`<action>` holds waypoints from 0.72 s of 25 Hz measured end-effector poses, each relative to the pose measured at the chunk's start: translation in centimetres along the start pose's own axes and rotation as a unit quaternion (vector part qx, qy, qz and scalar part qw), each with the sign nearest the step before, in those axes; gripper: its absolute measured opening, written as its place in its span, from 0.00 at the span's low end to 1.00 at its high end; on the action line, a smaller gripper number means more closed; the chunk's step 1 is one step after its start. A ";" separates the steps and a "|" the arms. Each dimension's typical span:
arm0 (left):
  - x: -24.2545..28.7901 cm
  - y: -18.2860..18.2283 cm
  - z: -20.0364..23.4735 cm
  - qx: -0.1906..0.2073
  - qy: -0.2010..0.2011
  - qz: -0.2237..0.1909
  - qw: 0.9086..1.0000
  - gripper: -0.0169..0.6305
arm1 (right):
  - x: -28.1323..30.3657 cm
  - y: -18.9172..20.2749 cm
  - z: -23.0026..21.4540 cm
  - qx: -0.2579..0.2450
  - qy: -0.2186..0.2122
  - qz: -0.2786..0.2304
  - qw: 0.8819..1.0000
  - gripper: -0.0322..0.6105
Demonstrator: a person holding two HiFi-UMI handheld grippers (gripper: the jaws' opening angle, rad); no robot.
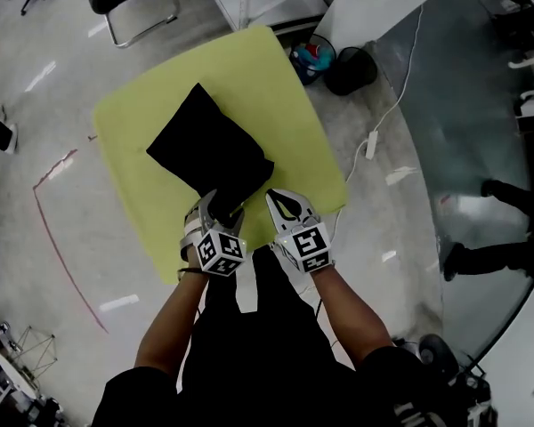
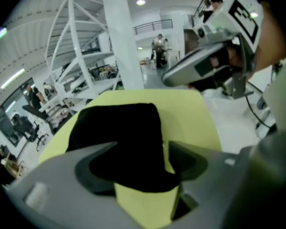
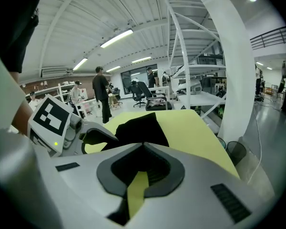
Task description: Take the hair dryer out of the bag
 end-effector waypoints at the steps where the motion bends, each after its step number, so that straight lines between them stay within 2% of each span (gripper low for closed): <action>1: 0.5 0.1 0.0 0.006 0.001 0.007 1.000 0.53 | 0.1 0.3 -0.1 0.001 -0.001 0.002 1.000 0.06; 5: 1.2 -0.1 0.5 0.043 0.001 0.020 0.999 0.51 | 0.6 0.7 -0.5 0.004 -0.005 0.008 1.000 0.06; 8: 1.2 -0.1 0.7 0.055 -0.004 0.024 0.998 0.39 | 0.9 1.2 -0.8 0.006 -0.006 0.012 1.000 0.06; 12: 0.9 -0.2 1.7 0.033 -0.016 0.018 0.999 0.09 | 1.4 1.5 -0.7 0.009 -0.013 0.020 1.000 0.06; 13: 0.8 -0.3 2.0 0.026 -0.017 0.015 0.999 0.06 | 1.6 1.5 -0.6 0.007 -0.016 0.022 1.000 0.06; 18: 0.0 -1.0 3.3 -0.009 -0.004 0.007 1.000 0.05 | 2.4 1.5 0.4 0.003 -0.045 0.032 0.998 0.06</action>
Point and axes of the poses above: the fingertips, and each gripper's own axes: x forward along the fingers, z to its left, y out of its underside, the point moved 7 cm from there along -x, backward along the fingers, and after that the axes turned 4 degrees about z, right-handed, at the moved point
